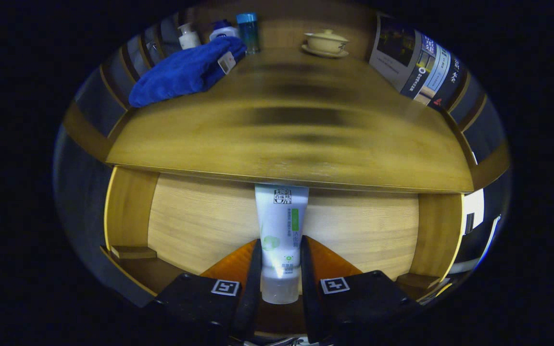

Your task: Pull open the drawer, take out the items inside it, and place them on the countertop above the cabinet.

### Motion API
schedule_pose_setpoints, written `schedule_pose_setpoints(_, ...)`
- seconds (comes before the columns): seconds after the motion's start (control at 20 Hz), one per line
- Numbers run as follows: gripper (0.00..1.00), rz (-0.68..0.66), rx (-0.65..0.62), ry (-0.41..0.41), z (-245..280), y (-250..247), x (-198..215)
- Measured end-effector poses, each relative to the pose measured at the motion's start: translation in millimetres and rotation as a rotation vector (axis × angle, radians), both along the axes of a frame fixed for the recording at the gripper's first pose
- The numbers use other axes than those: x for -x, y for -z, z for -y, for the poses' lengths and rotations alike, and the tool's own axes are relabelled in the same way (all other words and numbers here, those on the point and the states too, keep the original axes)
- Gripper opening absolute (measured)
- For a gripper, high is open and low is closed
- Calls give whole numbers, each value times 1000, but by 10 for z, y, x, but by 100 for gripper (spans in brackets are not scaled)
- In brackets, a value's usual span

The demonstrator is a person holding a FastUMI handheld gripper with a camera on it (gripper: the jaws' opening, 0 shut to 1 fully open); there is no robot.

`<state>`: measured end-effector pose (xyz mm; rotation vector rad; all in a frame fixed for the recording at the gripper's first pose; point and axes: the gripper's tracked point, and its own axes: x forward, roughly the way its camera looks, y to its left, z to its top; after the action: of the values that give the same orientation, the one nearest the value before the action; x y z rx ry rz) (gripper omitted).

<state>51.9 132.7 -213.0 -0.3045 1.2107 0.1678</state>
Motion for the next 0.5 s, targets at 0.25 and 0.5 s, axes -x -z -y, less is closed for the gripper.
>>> schedule_pose_setpoints(0.25,47,24,-13,-13,-46,-390,190)
schedule_pose_setpoints(0.5,47,48,-28,-27,-36,-640,354)
